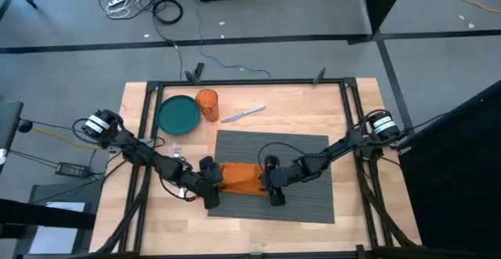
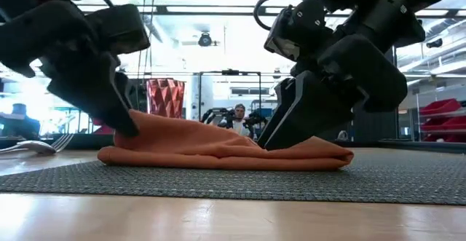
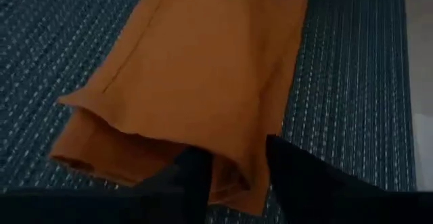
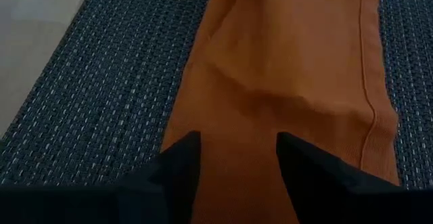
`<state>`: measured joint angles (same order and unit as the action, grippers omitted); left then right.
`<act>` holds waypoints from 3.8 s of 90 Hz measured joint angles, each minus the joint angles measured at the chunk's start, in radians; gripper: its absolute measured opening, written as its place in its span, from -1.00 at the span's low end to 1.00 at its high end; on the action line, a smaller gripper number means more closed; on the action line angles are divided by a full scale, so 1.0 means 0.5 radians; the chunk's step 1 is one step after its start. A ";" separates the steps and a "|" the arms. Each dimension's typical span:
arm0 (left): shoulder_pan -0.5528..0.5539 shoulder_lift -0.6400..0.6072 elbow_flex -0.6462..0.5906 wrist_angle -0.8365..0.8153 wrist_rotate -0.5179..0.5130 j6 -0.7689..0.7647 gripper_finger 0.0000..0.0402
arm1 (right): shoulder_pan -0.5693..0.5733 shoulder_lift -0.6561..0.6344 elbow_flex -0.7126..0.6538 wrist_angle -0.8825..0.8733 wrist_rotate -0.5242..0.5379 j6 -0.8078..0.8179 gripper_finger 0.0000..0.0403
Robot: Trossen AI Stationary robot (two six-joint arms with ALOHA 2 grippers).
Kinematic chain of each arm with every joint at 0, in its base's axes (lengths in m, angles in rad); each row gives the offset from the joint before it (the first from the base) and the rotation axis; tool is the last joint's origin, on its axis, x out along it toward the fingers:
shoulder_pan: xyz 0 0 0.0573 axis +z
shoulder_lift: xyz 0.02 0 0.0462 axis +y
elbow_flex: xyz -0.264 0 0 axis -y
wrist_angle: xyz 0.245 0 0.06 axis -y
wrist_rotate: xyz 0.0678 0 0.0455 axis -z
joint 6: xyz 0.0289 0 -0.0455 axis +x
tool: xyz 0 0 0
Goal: Set table place
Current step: Fold the orange table napkin on the black placemat, then move the orange table napkin to the middle left of the black placemat
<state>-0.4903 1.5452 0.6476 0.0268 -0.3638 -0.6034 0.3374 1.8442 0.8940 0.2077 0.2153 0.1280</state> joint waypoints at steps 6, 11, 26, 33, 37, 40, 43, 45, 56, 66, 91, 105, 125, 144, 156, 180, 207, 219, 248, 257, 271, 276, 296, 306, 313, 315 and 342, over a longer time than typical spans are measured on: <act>-0.002 0.000 0.000 -0.005 0.001 -0.002 -0.77 | 0.000 0.000 0.000 0.000 0.000 0.000 -0.16; -0.002 0.000 0.000 -0.004 0.012 -0.020 -0.92 | 0.000 0.000 0.000 0.000 0.000 0.000 -0.16; -0.034 0.000 0.073 -0.062 0.088 -0.195 -0.97 | 0.009 -0.068 0.000 -0.039 -0.009 0.005 -0.17; -0.057 0.000 0.105 -0.154 0.081 -0.247 -0.99 | 0.014 -0.125 0.004 -0.069 -0.009 0.005 -0.17; -0.062 0.000 0.113 -0.194 0.081 -0.296 -1.00 | 0.016 -0.150 0.003 -0.108 -0.009 0.004 -0.17; -0.069 0.000 0.120 -0.211 0.082 -0.330 -1.00 | 0.016 -0.163 0.003 -0.114 -0.010 0.004 -0.17; -0.074 0.000 0.125 -0.199 0.083 -0.348 -1.00 | 0.015 -0.176 0.003 -0.114 -0.010 0.004 -0.17; -0.079 0.000 0.126 -0.191 0.083 -0.362 -1.00 | 0.015 -0.182 0.003 -0.112 -0.010 0.004 -0.17; -0.087 -0.001 0.127 -0.196 0.130 -0.395 -1.00 | 0.014 -0.182 0.003 -0.114 -0.012 0.004 -0.18; -0.084 -0.001 0.127 -0.198 0.239 -0.491 -0.95 | 0.015 -0.169 0.003 -0.133 -0.039 0.020 -0.17; -0.067 -0.045 0.140 -0.327 0.484 -0.489 -0.48 | 0.011 -0.175 0.002 -0.168 -0.064 0.009 -0.17; -0.084 -0.154 0.303 -0.528 0.268 -0.345 -0.38 | 0.009 -0.247 0.002 -0.263 -0.063 0.005 -0.16; -0.051 -0.064 0.328 -0.124 -0.261 0.214 -0.37 | -0.062 -0.214 0.003 -0.034 -0.055 -0.060 -0.18; -0.078 -0.006 0.323 -0.400 0.034 -0.103 -0.37 | -0.094 -0.156 0.000 -0.084 -0.063 -0.036 -0.21; -0.132 -0.062 0.346 -0.635 0.147 -0.223 -0.37 | -0.093 -0.156 0.000 -0.081 -0.080 -0.050 -0.20; -0.151 -0.130 0.563 -1.042 0.386 -0.375 -0.37 | -0.103 -0.156 0.000 -0.095 -0.163 -0.034 -0.20; -0.003 0.062 0.390 -0.060 -0.242 0.219 -0.37 | -0.106 -0.114 -0.001 0.054 -0.123 -0.036 -0.21; 0.028 0.258 0.309 -0.012 -0.171 0.137 -0.37 | -0.105 -0.024 -0.002 0.081 -0.122 -0.033 -0.23; -0.098 0.332 0.307 -0.424 -0.199 -0.230 -0.37 | -0.063 0.031 0.009 -0.236 -0.078 0.019 -0.24; -0.097 0.322 0.341 -0.452 -0.186 -0.216 -0.37 | -0.063 0.007 0.010 -0.261 -0.095 0.022 -0.24; -0.115 0.216 0.464 -0.492 -0.181 -0.153 -0.37 | -0.059 -0.201 0.011 -0.339 -0.210 0.035 -0.24; -0.124 0.183 0.484 -0.458 -0.210 -0.102 -0.37 | -0.056 -0.292 0.011 -0.342 -0.231 0.063 -0.24; -0.070 0.301 0.464 -0.016 -0.284 0.184 -0.37 | -0.060 -0.181 -0.029 0.191 -0.054 0.011 -0.24; -0.033 0.431 0.455 -0.033 -0.248 0.167 -0.37 | -0.100 0.012 -0.032 0.342 0.004 -0.041 -0.26; -0.038 0.499 0.456 -0.064 -0.216 0.127 -0.37 | -0.130 0.098 -0.035 0.306 0.011 -0.026 -0.26; -0.043 0.518 0.457 -0.075 -0.205 0.104 -0.37 | -0.137 0.110 -0.034 0.272 0.011 -0.016 -0.26; -0.134 0.549 0.466 -0.242 -0.256 -0.168 -0.37 | -0.156 -0.041 -0.031 -0.298 -0.017 -0.002 -0.26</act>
<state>-0.5575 1.8198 0.8807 -0.0942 -0.4916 -0.6876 0.2592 1.8240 0.8783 0.0588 0.2066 0.1270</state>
